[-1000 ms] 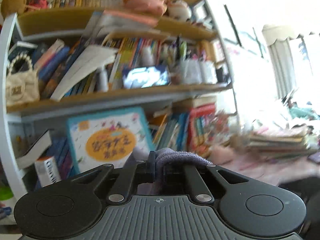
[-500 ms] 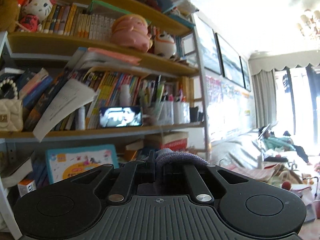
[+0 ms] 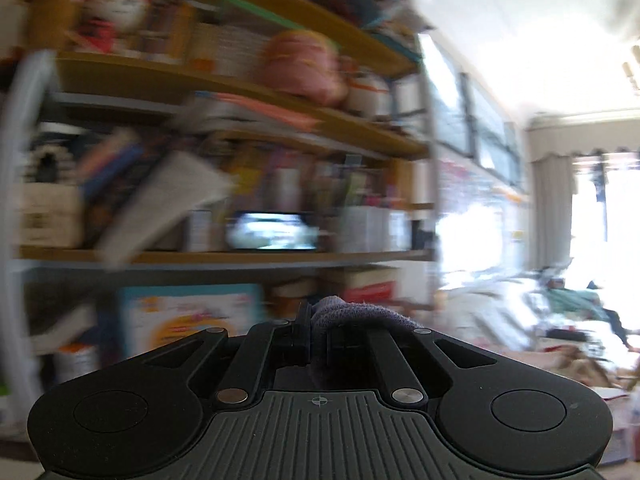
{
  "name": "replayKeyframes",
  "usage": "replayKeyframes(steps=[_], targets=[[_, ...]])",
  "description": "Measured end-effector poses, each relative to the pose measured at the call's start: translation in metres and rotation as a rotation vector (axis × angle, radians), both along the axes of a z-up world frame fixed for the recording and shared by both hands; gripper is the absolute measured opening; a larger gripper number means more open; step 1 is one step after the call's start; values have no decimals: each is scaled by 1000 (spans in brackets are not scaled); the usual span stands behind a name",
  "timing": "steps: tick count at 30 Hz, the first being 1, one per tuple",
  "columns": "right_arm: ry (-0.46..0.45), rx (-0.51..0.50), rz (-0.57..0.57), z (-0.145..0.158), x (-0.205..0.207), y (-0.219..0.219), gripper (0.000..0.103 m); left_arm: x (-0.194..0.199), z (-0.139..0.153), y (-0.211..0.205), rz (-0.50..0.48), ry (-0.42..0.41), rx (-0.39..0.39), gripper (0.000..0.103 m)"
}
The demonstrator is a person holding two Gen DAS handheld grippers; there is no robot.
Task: Fold clothes
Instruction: 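Lift the sweater with both grippers and shake it open in the air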
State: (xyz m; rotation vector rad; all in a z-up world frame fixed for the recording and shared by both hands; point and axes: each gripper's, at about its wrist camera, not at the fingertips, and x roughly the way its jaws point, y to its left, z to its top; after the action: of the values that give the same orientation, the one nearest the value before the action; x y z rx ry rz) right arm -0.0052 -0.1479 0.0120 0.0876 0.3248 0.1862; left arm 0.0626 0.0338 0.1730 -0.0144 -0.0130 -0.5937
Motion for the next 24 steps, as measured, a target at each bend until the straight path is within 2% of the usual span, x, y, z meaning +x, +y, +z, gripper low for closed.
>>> replayKeyframes(steps=[2,4,6,10,13,15,16,18,20,22,24], targets=[[-54,-45,-87,8,-3,-27,8,-3,-4,29,79,3,-21,6],[-164,-82,-158,30,-11,-54,6,-12,-7,52,127,3,-40,6],[-290,-127,-183,60,-23,-69,6,-33,-8,67,150,-27,-52,6],[-601,-253,-196,117,-65,-65,6,-88,8,79,198,-188,-77,6],[-831,-325,-210,155,-99,-63,6,-127,31,93,183,-310,-161,6],[-948,-339,-225,174,-117,-65,6,-147,44,99,172,-377,-190,6],[-990,-347,-234,181,-123,-65,6,-150,46,100,164,-382,-192,7],[-1011,-354,-236,191,-125,-66,6,-156,52,101,149,-393,-196,7],[-948,-349,-209,196,-114,-72,7,-138,40,98,146,-300,-176,8],[-796,-316,-154,193,-89,-83,7,-120,29,95,143,-205,-156,8],[-569,-282,-89,175,-49,-92,7,-79,-9,90,156,-16,-86,8]])
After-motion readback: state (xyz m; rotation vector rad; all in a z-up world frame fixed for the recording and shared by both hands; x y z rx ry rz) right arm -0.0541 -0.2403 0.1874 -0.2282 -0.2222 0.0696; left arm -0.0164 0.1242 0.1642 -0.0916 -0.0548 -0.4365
